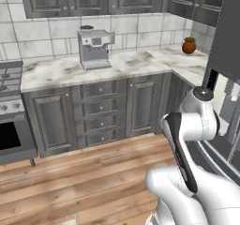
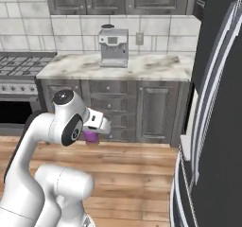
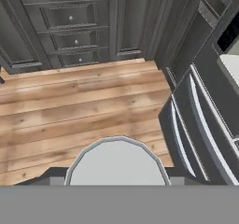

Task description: Four empty soda cans are scattered around the kitchen. Gather all the cans and cluster them next to the stove for recycling.

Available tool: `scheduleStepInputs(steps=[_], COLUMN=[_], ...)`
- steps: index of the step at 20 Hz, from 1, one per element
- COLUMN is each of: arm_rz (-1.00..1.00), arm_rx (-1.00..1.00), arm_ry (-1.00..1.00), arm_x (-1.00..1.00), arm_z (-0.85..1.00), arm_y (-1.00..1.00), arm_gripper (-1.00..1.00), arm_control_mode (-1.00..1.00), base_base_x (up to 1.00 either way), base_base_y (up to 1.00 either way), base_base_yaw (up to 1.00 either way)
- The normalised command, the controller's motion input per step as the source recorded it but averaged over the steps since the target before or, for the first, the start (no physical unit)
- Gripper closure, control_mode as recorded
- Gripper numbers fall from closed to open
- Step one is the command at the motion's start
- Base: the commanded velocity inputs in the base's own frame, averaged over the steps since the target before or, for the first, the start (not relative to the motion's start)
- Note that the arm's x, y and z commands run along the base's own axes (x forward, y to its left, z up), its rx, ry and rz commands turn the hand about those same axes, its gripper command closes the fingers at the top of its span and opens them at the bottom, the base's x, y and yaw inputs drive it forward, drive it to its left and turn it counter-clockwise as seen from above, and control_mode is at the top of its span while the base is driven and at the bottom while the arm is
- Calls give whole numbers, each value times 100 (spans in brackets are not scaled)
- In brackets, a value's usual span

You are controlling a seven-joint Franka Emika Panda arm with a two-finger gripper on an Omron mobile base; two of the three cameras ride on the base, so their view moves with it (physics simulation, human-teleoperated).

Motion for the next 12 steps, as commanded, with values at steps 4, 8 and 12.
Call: scheduleStepInputs(steps=[4,8,12], arm_rz=[0,0,0], arm_rx=[0,0,0], arm_ry=[0,0,0], arm_x=[0,0,0], arm_z=[0,0,0], arm_y=[0,0,0], arm_gripper=[100,100,100], arm_control_mode=[100,100,100], base_base_x=[79,75,65], base_base_y=[1,11,12], base_base_yaw=[0,0,0])
